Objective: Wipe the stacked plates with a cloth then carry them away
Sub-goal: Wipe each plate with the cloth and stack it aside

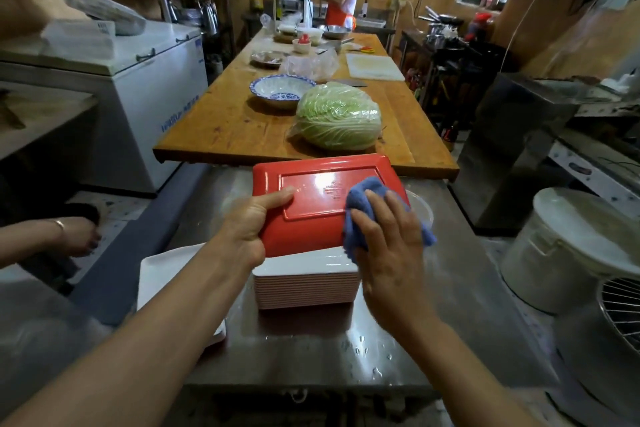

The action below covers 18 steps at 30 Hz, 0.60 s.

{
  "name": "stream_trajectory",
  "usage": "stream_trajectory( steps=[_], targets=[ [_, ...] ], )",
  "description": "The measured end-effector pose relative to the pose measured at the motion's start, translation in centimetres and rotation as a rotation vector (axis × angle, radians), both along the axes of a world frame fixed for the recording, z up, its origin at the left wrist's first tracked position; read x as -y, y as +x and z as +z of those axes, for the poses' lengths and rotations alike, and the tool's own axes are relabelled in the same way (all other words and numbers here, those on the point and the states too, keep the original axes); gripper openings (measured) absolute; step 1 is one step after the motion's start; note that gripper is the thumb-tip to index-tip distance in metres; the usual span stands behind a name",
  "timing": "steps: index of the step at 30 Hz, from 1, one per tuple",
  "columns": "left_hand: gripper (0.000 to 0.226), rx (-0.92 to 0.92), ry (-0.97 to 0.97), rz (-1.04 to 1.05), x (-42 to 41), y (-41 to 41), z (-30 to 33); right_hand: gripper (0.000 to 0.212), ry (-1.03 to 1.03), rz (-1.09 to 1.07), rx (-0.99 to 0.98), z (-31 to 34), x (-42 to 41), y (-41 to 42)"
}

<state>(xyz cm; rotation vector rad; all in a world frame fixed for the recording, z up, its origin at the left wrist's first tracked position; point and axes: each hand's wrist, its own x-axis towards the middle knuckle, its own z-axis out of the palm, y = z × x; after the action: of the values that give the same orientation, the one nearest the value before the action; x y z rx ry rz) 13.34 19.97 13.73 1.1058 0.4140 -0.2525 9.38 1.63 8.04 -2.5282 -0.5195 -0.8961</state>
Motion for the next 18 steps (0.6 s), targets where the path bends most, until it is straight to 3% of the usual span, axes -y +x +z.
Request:
stream_trajectory(
  steps=[3, 8, 14, 18],
  targets=[
    [0.017, 0.000, -0.068, -0.017, 1.4, -0.2, -0.2, 0.045, -0.053, 0.043, 0.001, -0.7, -3.1, -0.7],
    [0.051, 0.020, -0.197, -0.019, 2.2, -0.7, -0.5, 0.043, -0.011, 0.041, -0.010, -0.4, -5.6, -1.1],
    [0.021, 0.154, -0.053, 0.018, 1.4, -1.2, -0.9, 0.048, -0.001, 0.019, -0.158, 2.6, -4.8, 0.9],
    [0.016, 0.188, -0.054, 0.030, 0.8, -1.2, -1.0, 0.048, -0.007, -0.012, -0.196, 3.5, -4.0, 2.7]
  ],
)
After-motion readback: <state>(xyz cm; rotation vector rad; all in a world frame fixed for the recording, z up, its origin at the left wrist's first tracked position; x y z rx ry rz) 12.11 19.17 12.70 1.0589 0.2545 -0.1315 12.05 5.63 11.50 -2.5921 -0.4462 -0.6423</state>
